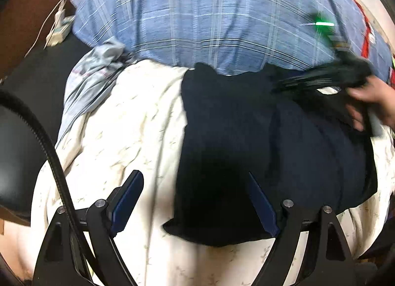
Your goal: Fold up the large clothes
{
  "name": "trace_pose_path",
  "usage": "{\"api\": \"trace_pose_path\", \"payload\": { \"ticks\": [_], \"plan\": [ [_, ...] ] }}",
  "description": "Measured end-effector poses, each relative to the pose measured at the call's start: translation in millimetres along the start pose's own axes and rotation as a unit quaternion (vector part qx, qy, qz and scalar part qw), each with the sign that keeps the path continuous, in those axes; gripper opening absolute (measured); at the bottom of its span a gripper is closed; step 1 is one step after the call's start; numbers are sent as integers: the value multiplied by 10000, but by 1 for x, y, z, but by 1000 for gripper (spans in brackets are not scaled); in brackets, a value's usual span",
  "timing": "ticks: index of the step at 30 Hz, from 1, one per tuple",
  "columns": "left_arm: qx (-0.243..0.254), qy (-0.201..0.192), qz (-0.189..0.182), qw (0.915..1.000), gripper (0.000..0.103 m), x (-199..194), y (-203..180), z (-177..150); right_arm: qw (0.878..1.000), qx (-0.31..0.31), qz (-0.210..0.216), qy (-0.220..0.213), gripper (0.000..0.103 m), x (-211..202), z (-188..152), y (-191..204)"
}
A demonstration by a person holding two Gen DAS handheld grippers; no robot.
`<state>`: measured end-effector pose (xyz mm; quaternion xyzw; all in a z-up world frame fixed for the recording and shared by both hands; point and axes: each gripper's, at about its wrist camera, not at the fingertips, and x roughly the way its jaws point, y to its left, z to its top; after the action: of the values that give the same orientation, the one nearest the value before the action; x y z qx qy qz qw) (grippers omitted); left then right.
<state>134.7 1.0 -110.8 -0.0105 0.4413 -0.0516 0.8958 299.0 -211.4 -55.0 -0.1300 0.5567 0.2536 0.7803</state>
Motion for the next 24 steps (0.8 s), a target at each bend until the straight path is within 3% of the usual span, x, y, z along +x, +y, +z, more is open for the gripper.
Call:
{"api": "trace_pose_path", "payload": {
  "ticks": [2, 3, 7, 12, 14, 18, 21, 24],
  "plan": [
    [-103, 11, 3, 9999, 84, -2, 12, -2, 9975, 517, 132, -472, 76, -41, -27, -7],
    [-138, 1, 46, 9999, 84, -2, 18, -4, 9953, 696, 199, -640, 81, -54, -42, -6],
    [-180, 4, 279, 9994, 84, -2, 30, -12, 9819, 1345, 430, -1265, 81, -107, -117, 21],
    [-202, -200, 798, 9964, 85, -6, 28, -21, 9734, 1651, 83, -1588, 81, -128, -204, 84],
    [-82, -213, 1080, 9939, 85, -5, 20, -22, 9718, 1806, 65, -1514, 81, -118, -222, 95],
    [-3, -199, 1141, 9933, 85, -6, 10, -25, 9680, 1967, 66, -1558, 81, -108, -241, 105],
    [4, -159, 1134, 9934, 85, -4, 8, -28, 9684, 1814, 86, -1708, 81, -113, -244, 113],
    [-126, -78, 814, 9966, 85, -3, 10, -31, 9698, 1606, 77, -1835, 81, -119, -244, 119]
  ]
}}
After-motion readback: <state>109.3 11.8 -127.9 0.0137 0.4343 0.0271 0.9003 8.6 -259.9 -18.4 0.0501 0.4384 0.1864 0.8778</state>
